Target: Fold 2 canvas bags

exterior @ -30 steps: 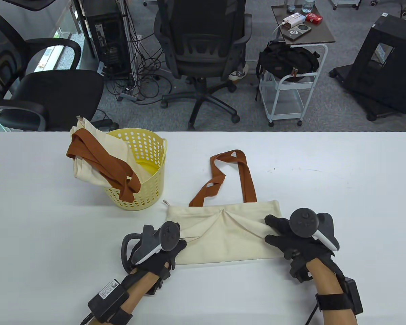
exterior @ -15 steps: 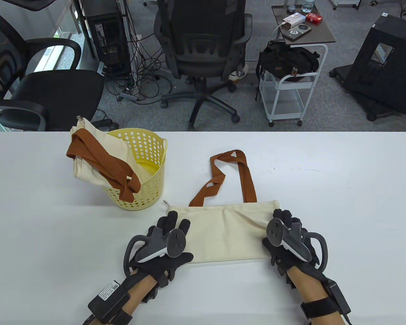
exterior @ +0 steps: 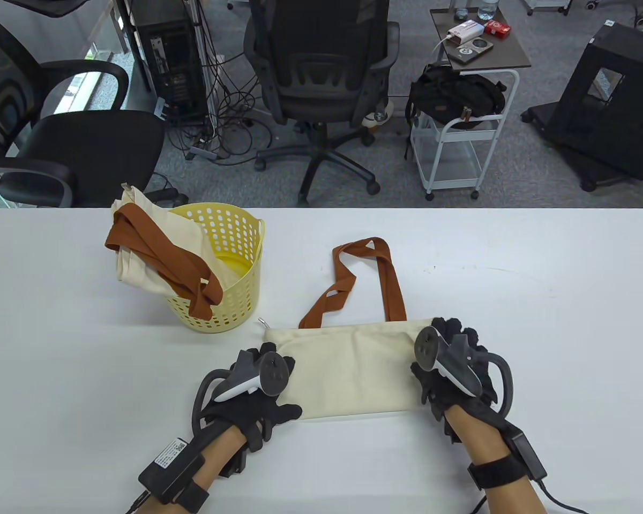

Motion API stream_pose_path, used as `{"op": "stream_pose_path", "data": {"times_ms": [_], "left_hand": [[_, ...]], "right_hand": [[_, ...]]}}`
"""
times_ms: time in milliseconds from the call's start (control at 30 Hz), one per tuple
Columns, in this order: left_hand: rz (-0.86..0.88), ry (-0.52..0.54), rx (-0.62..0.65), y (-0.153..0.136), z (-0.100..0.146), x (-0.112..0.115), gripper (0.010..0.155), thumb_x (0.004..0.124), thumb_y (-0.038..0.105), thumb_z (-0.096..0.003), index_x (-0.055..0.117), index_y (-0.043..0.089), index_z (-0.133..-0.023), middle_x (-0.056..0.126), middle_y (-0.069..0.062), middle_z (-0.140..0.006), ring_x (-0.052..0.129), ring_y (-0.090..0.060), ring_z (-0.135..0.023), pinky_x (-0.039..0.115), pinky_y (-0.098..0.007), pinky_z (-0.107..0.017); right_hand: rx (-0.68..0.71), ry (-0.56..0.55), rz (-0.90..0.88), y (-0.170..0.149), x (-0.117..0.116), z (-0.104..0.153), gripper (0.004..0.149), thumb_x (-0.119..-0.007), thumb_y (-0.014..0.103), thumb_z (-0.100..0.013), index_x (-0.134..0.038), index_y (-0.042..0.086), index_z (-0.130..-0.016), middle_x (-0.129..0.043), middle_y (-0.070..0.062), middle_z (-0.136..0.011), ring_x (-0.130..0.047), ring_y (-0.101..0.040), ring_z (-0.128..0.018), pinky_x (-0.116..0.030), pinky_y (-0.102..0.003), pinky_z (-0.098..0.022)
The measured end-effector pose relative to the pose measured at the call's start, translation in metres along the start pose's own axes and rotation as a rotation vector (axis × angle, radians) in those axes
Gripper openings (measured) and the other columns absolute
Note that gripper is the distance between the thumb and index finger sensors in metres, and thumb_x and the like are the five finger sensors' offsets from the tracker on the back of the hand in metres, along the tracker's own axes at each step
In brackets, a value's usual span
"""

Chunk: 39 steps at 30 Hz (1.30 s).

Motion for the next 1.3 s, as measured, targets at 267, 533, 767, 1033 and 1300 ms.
{"op": "stream_pose_path", "data": {"times_ms": [267, 533, 767, 1033, 1300], "left_hand": [[-0.015, -0.015, -0.007, 0.001, 0.003, -0.001, 0.091, 0.071, 0.065, -0.0366, 0.016, 0.039, -0.105, -0.010, -0.003, -0.110, 0.003, -0.043, -0.109, 0.017, -0.063, -0.079], [-0.035, -0.026, -0.020, 0.002, 0.006, 0.000, 0.092, 0.070, 0.065, -0.0363, 0.015, 0.039, -0.105, -0.010, -0.003, -0.110, 0.004, -0.042, -0.109, 0.018, -0.063, -0.079], [-0.030, -0.023, -0.014, 0.001, 0.007, 0.001, 0.092, 0.070, 0.065, -0.0364, 0.014, 0.039, -0.105, -0.010, -0.003, -0.109, 0.004, -0.042, -0.109, 0.017, -0.063, -0.079], [-0.011, -0.031, -0.006, 0.000, 0.007, 0.001, 0.092, 0.070, 0.065, -0.0365, 0.013, 0.040, -0.104, -0.012, -0.003, -0.109, 0.002, -0.040, -0.109, 0.015, -0.063, -0.078], [-0.001, -0.032, -0.005, -0.001, 0.007, 0.002, 0.092, 0.069, 0.065, -0.0364, 0.013, 0.040, -0.104, -0.012, -0.002, -0.109, 0.000, -0.039, -0.109, 0.014, -0.062, -0.078]], "right_hand": [[0.012, -0.049, 0.048, 0.060, 0.060, -0.065, 0.084, -0.083, 0.052, -0.044, -0.035, 0.027, -0.109, -0.033, -0.008, -0.119, -0.037, -0.041, -0.109, -0.044, -0.060, -0.079], [0.058, -0.039, 0.065, 0.115, 0.070, -0.142, 0.077, -0.086, 0.043, -0.045, -0.042, 0.033, -0.107, -0.036, -0.002, -0.119, -0.033, -0.033, -0.112, -0.037, -0.055, -0.082], [0.078, 0.033, 0.081, 0.149, 0.042, -0.188, 0.076, -0.088, 0.036, -0.046, -0.043, 0.035, -0.106, -0.036, 0.001, -0.119, -0.028, -0.028, -0.112, -0.032, -0.051, -0.084], [0.108, 0.103, 0.049, 0.170, 0.017, -0.222, 0.067, -0.086, 0.023, -0.049, -0.050, 0.037, -0.104, -0.042, 0.006, -0.118, -0.034, -0.024, -0.113, -0.036, -0.048, -0.085], [0.127, -0.048, 0.062, 0.162, 0.015, -0.222, 0.038, -0.088, 0.027, -0.046, -0.083, 0.034, -0.083, -0.078, 0.009, -0.103, -0.069, -0.022, -0.103, -0.060, -0.047, -0.079]]}}
Point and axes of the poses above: the tracker on the back of each hand, its own y axis roughly to the thumb side, its own z axis roughly from the fingertips to the wrist, x = y × z, the point moved 2 cm from there along -z, roughly from the wrist to the fingertips
